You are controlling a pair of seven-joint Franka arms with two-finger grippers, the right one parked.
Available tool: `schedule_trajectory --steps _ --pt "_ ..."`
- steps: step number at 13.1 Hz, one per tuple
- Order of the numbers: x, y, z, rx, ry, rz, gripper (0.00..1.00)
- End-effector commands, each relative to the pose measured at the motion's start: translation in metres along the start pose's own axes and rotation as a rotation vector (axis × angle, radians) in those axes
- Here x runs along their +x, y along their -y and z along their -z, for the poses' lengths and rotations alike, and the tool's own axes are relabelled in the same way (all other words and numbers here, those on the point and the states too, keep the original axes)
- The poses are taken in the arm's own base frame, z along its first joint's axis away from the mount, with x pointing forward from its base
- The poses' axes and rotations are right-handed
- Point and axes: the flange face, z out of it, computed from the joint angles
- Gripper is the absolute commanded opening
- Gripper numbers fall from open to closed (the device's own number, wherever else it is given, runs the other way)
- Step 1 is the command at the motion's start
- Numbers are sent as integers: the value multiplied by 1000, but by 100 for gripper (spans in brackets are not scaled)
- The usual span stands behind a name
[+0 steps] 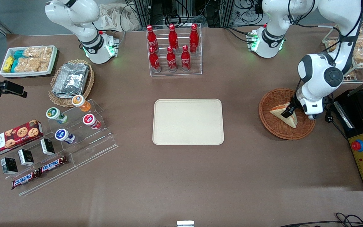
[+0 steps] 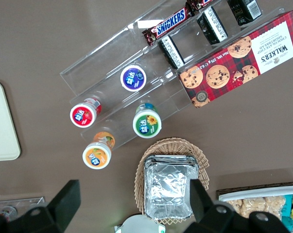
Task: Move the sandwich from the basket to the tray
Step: 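Lower the left gripper and close it on the sandwich's wrapped edge, then lift the sandwich up out of the basket with the left gripper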
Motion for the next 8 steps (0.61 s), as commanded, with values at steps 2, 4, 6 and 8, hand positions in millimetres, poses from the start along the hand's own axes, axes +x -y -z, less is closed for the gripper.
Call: schedule_trajectory --steps 2,4,6,8 --pt "-5 4 -4 -28 -29 13 0" --pt "-4 2 -2 -33 -30 17 0" --pt "-4 2 -2 -33 -30 17 0" --pt "-6 0 -2 -29 -27 9 0"
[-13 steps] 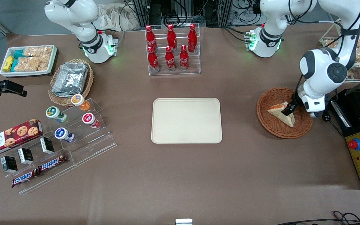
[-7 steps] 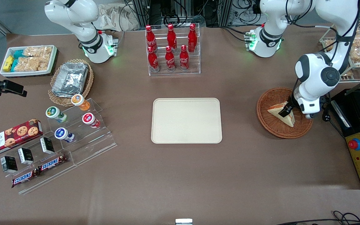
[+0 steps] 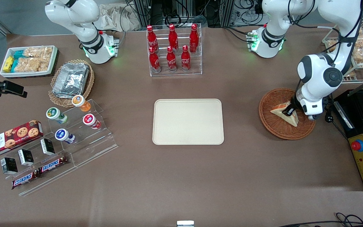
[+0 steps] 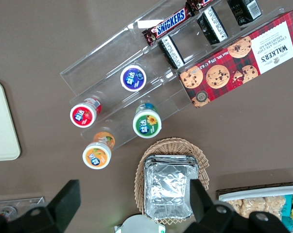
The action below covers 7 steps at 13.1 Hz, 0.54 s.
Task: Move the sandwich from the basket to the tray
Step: 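Lift the sandwich up out of the basket with the left gripper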
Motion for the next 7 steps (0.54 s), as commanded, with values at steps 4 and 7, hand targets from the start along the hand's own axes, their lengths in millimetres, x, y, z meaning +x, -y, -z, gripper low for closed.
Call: schedule_trajectory --steps 4,7 --pt "-7 0 9 -18 -18 -15 0" --pt "-6 4 44 7 7 -73 0"
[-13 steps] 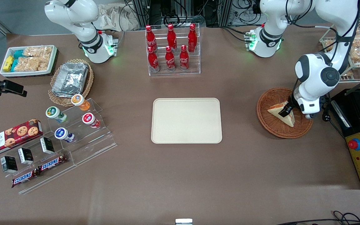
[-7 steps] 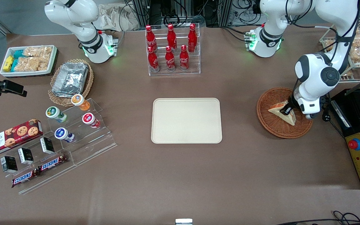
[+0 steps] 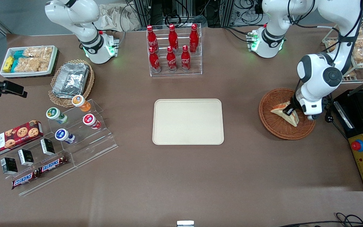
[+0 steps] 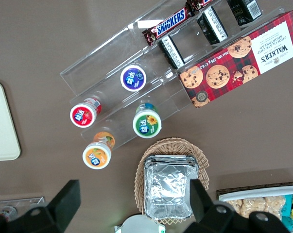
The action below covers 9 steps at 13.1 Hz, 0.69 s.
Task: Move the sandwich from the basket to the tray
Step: 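Lift the sandwich up out of the basket with the left gripper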
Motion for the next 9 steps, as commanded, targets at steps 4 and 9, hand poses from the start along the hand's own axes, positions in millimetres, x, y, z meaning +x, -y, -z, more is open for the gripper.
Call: schedule_trajectory --steps 4,9 --pt "0 2 106 10 17 -128 0" --pt "15 -23 264 104 56 -250 0"
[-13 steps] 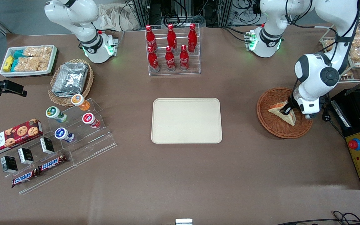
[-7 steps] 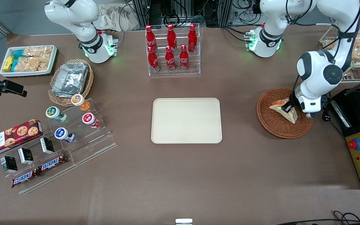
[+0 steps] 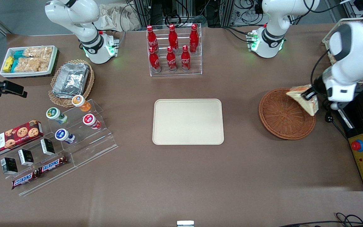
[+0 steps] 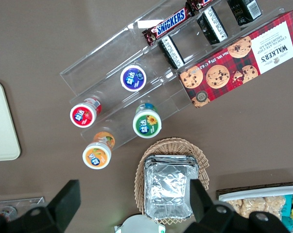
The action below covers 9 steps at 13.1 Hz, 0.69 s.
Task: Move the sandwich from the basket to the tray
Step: 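Lift the sandwich up out of the basket with the left gripper, then carry the sandwich over the cream tray and lower it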
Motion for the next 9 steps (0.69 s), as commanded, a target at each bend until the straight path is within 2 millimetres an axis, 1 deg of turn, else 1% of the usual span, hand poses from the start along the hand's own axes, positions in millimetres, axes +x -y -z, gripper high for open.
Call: schedule_trajectory --steps 1,2,3,5,6,7,9 --pt "-2 -5 68 35 5 -83 0" --pt "-8 -7 87 36 1 -108 0" --pt "-19 -17 106 32 -18 -140 0" --pt "-44 -44 139 20 -63 -202 0" --pt "-62 -61 153 13 -91 -243 0" --pt "-75 -73 160 10 -106 -270 0" --pt "-108 -103 165 12 -130 -341 0"
